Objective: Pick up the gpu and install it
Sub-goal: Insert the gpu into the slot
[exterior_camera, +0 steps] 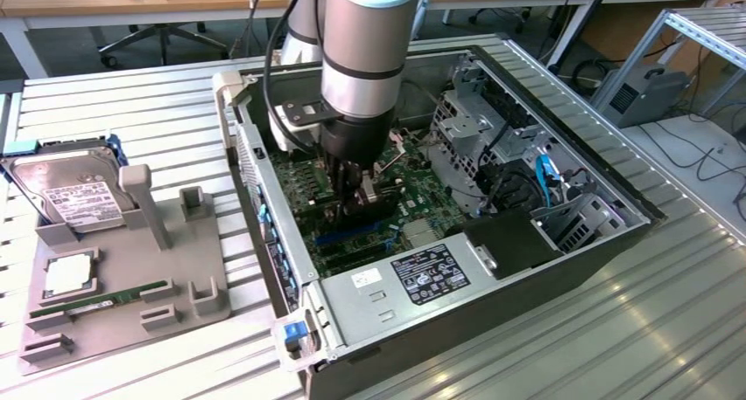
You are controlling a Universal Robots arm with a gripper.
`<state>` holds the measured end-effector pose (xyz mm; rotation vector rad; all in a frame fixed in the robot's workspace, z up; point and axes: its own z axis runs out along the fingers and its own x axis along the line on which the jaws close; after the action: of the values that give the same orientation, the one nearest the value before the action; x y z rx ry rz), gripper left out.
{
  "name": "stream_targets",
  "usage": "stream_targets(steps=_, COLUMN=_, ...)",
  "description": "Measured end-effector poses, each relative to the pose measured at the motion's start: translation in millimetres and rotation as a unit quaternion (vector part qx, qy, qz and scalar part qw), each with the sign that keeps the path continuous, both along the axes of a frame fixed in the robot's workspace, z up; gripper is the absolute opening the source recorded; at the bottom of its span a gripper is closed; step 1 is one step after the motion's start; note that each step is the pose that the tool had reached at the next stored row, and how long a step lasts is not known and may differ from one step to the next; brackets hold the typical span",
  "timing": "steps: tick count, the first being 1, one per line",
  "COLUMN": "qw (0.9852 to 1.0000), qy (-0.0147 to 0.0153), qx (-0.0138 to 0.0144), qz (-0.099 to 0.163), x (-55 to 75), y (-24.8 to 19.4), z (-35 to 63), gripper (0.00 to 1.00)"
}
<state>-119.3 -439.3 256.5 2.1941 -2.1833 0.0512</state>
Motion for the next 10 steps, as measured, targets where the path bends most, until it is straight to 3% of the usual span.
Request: stream_targets(steps=10, qw=1.0000, qy=-0.0001, qx=-0.0002, qz=-0.002, x=-1.1, y=-0.1, z=2.4, gripper=0.27)
